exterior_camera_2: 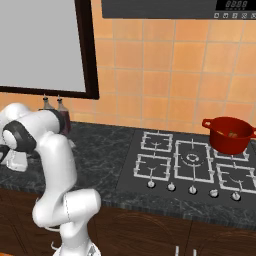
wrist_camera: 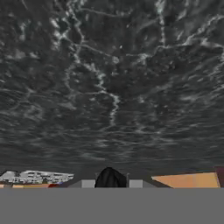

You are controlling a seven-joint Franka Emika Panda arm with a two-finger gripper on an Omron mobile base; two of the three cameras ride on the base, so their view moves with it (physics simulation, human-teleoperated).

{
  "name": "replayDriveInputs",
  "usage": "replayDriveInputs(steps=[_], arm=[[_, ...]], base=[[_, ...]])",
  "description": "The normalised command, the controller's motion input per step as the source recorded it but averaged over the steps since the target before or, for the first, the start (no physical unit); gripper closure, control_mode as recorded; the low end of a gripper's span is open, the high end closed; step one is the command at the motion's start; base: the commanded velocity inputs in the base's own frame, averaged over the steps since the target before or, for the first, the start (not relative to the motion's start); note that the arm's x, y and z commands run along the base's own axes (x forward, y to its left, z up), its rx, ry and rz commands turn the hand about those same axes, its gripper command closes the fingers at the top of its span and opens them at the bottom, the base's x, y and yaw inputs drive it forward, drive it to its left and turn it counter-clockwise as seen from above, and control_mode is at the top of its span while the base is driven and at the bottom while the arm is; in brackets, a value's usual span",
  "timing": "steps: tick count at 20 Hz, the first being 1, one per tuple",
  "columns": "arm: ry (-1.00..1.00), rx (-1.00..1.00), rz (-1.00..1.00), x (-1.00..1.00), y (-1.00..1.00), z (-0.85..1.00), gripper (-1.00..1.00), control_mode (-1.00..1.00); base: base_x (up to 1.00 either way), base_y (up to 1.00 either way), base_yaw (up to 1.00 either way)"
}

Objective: Put the bell pepper and squash in the pot. Retrieve the spatula and lightly stir the vegetables in the pot.

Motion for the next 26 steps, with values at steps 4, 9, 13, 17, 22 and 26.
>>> replayDriveInputs(steps=[4,9,13,17,22,26], arm=[[-0.08,0.41,-0.05,-0.63,-0.21,1.0,1.0,-1.0],[0.0,0.59,-0.23,-0.17,-0.29,1.0,1.0,-1.0],[0.0,0.64,-0.33,0.0,-0.26,1.0,1.0,-1.0],[0.0,0.6,-0.47,0.07,-0.41,1.0,1.0,-1.0],[0.0,0.4,-0.65,0.04,-0.47,0.94,1.0,-1.0],[0.0,0.22,-0.73,0.06,-0.37,0.49,1.0,-1.0]], base=[[0.0,0.0,0.0],[0.0,0.0,0.0],[0.0,0.0,0.0],[0.0,0.0,0.0],[0.0,0.0,0.0],[0.0,0.0,0.0]])
